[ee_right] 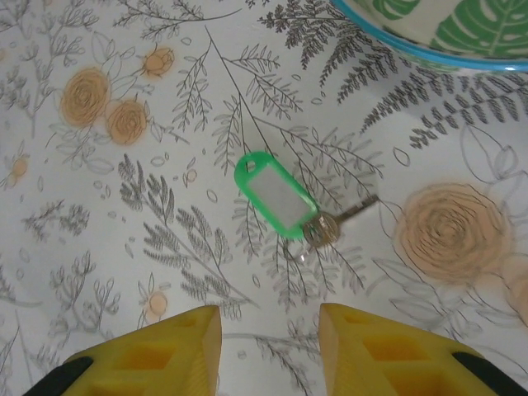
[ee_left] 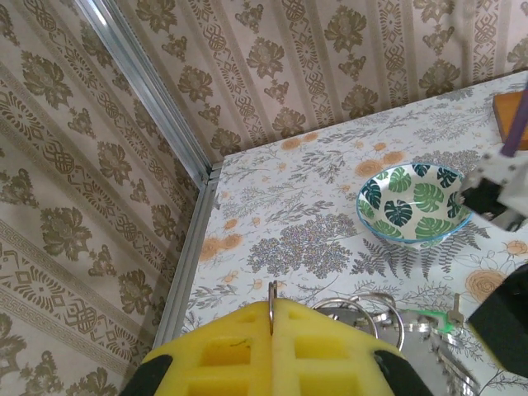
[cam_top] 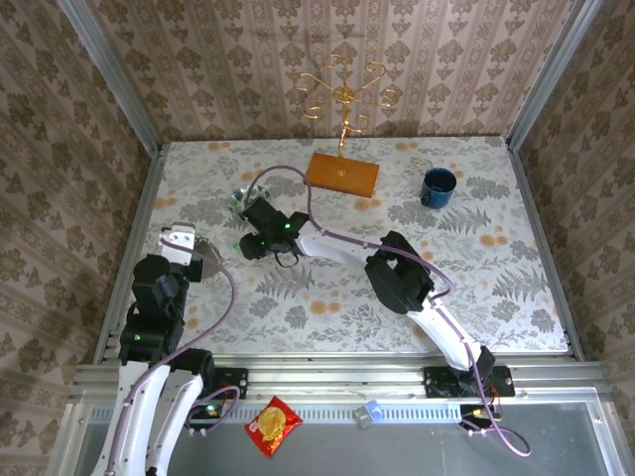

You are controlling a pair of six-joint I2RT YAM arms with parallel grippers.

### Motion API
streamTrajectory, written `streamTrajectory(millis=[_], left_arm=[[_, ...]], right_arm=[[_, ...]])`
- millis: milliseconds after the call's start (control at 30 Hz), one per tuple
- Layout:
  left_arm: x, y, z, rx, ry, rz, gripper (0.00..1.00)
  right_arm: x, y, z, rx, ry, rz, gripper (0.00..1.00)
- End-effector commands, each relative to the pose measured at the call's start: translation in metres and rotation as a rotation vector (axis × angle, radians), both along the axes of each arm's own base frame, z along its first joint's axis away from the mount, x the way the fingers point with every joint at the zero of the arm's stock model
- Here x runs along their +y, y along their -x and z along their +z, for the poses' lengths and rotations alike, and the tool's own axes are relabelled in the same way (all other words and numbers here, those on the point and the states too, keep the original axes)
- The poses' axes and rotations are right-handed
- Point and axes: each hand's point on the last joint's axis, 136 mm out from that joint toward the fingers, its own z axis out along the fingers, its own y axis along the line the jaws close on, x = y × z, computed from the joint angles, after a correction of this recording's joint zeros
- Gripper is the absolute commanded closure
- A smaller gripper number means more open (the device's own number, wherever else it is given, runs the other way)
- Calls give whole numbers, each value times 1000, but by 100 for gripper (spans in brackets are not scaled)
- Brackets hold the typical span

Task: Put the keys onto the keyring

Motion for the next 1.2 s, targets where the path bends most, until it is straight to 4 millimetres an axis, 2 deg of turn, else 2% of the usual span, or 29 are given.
streamTrajectory(millis=[0,500,700,900,1067,1167], left_arm=[[0,3,7,-27,20,0,100],[-4,2,8,-36,25,-24,100],[-5,2,8,-36,28,-30,100],[-5,2,8,-37,28,-31,100],[-6,2,7,-35,29,-35,100],[-6,3,6,-33,29,-38,100]], right_arm=[[2,-7,-7,14,24,-88,64],[9,-25,-36,39,31,-207,69],[2,-24,-45,53,65,-239,71],[0,-25,-48,58,68,-248,77],[1,-24,-48,62,64,-244,87],[4,-23,-41,68,48,-234,93]])
